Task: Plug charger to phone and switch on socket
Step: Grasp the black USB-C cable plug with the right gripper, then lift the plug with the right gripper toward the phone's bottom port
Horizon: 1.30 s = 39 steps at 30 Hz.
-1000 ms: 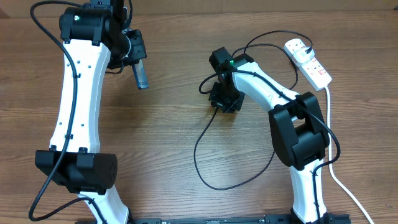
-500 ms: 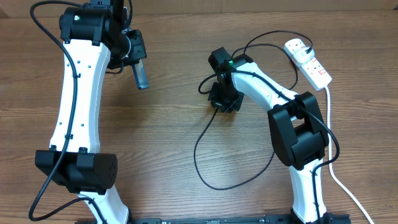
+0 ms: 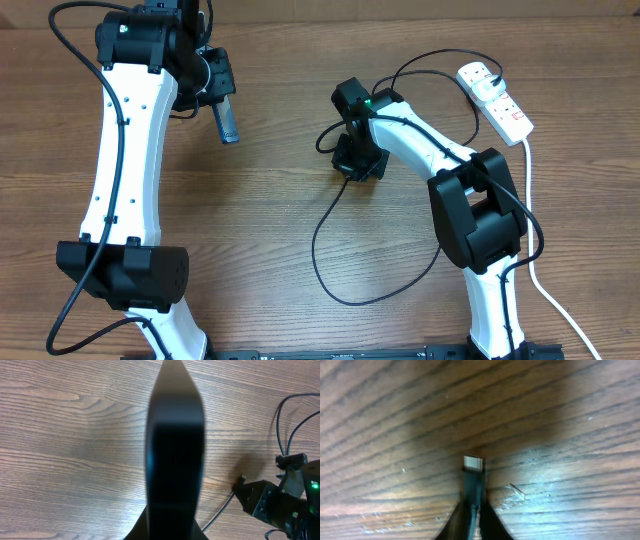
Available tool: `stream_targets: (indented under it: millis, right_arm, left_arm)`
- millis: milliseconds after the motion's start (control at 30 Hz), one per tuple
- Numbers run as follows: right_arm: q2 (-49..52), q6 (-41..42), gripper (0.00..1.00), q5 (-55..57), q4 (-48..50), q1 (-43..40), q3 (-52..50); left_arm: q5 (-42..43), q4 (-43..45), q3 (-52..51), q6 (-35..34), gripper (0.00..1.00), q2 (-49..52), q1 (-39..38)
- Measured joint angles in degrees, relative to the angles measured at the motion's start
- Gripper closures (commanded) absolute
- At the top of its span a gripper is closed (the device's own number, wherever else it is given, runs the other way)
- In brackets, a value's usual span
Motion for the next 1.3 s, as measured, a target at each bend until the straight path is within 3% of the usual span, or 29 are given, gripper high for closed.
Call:
stream_targets:
  millis: [267, 500, 933, 1133, 1300]
  right_arm:
    - [0.3, -1.9, 0.96, -1.5, -0.6, -0.2, 0.7]
    - [-1.3, -8.4, 0.96, -10.5, -6.0, -2.2, 4.6]
    - [-21.6, -18.3, 0.96, -24.7, -10.4, -4.6, 6.2]
    - [-22.0, -20.3, 0.96, -30.8, -9.9, -4.6, 6.2]
    - [-22.0, -25.1, 0.96, -40.6, -9.6, -4.6, 6.2]
  left_arm:
    - [3.6, 0.1, 0.0, 0.0, 0.96, 0.0, 0.0]
    - [20.2, 4.1, 0.0, 0.7, 0.96, 0.0, 0.0]
    - [57.9, 17.6, 0.0, -0.8, 0.96, 0.0, 4.5]
    - [67.5, 18.1, 0.0, -3.2, 0.96, 0.0, 10.7]
    - [71.3, 18.1, 0.0, -4.1, 0.96, 0.0, 11.5]
